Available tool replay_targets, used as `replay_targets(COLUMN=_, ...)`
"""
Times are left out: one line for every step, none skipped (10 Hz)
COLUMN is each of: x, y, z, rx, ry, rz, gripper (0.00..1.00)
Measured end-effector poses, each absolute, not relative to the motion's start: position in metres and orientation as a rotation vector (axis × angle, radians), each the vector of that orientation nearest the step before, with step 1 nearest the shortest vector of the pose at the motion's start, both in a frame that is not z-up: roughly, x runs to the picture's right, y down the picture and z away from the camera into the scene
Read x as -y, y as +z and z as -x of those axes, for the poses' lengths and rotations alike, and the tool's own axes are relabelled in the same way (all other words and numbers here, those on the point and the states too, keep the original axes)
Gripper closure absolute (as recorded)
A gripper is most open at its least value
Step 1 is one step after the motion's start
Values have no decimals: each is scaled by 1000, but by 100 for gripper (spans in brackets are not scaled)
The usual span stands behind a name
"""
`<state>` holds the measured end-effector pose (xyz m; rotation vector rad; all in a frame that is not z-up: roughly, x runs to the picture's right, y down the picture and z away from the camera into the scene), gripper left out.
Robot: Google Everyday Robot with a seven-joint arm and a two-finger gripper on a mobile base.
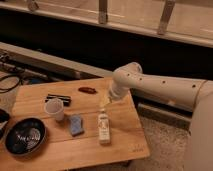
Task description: Stand the bottle upright
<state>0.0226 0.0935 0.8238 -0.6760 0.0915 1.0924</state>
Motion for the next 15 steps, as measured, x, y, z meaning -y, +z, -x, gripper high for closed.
replay_targets(x=-102, y=833, z=-13, rx=-95, ry=1085, rz=699, gripper=20)
replay_targets(x=-106, y=837, z=-9, rx=-95, ry=1081, rz=712, gripper=20)
replay_targets(x=-110, y=840, z=-5, rx=-100, ry=1074, rz=730, gripper=20)
replay_targets(x=-114, y=842, z=-2, rx=-102, ry=1071, rz=742, gripper=20)
replay_targets(x=-117, y=845, z=4, rx=-103, ry=1064, rz=756, gripper=20)
replay_targets(x=-119, y=848, z=8, rx=-107, ry=1058, rz=764, gripper=20)
replay_targets(x=-121, y=850, z=11, rx=-112, ry=1053, rz=771, gripper=20)
replay_targets(x=-125, y=855, z=12, rx=-123, ry=1052, rz=780, gripper=20)
replay_targets(x=-128, y=858, z=13, rx=-131, ry=1053, rz=786, gripper=20)
replay_targets(x=-130, y=860, z=13, rx=-136, ry=1056, rz=791, gripper=20)
replay_targets(x=-132, y=863, z=11, rx=-142, ry=1063, rz=798, gripper=20)
replay_targets(x=-132, y=864, z=9, rx=-136, ry=1076, rz=795, gripper=20)
replay_targets(x=-131, y=865, z=8, rx=-118, ry=1106, rz=785, gripper=20)
replay_targets(x=-130, y=865, z=7, rx=-106, ry=1130, rz=777, gripper=20)
replay_targets(x=-129, y=866, z=6, rx=-93, ry=1157, rz=770, gripper=20)
